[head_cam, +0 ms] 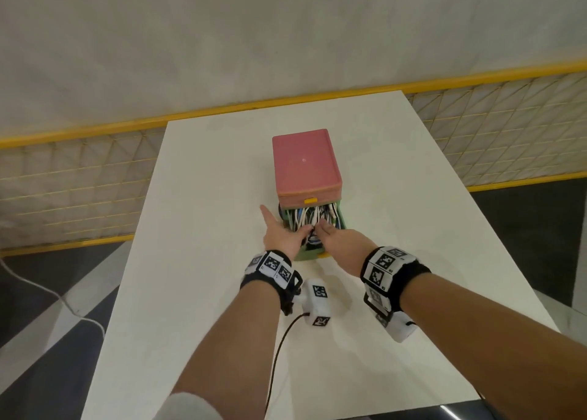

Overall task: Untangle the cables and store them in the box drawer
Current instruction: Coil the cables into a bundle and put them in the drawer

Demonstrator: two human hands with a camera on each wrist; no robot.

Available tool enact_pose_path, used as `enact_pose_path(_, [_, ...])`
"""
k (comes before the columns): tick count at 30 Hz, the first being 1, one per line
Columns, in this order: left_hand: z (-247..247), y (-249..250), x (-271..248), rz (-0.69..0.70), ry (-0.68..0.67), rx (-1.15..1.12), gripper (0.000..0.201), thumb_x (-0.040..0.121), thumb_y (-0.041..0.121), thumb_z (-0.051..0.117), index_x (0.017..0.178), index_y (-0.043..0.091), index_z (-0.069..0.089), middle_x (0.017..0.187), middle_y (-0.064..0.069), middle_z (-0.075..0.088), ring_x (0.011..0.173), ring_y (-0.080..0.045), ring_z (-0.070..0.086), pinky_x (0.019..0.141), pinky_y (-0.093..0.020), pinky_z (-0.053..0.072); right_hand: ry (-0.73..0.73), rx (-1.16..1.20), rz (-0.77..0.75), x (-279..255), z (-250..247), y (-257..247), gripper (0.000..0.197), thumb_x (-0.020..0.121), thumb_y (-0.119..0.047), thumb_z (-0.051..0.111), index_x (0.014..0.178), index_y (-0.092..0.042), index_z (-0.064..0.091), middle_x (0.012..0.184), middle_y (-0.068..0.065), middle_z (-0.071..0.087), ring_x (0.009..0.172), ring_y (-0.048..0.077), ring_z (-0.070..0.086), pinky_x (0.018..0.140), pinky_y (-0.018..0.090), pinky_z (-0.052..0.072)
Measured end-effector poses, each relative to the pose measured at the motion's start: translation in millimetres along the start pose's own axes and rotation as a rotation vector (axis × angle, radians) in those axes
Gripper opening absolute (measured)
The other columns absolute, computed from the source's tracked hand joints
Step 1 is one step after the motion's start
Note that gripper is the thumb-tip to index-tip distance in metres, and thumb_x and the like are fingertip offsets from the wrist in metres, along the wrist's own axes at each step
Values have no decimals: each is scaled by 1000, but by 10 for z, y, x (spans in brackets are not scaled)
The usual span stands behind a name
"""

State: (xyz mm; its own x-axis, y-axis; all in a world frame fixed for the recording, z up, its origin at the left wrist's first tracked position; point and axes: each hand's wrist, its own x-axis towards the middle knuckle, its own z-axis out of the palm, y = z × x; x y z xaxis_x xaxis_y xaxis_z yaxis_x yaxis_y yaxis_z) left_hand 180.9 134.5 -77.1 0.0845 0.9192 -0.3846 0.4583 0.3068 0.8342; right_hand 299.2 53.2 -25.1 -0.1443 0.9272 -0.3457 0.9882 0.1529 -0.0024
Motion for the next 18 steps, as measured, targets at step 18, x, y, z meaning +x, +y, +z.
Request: enact_pose_path(18, [-118, -27, 30, -69, -46, -42, 69, 74, 21, 84, 132, 5, 50, 122, -14, 62, 103, -23, 60, 88, -29, 45, 159, 277, 83, 192, 134, 92, 46, 92, -8, 52, 137, -5, 41, 145, 13, 39, 118, 31, 55, 94, 41, 49])
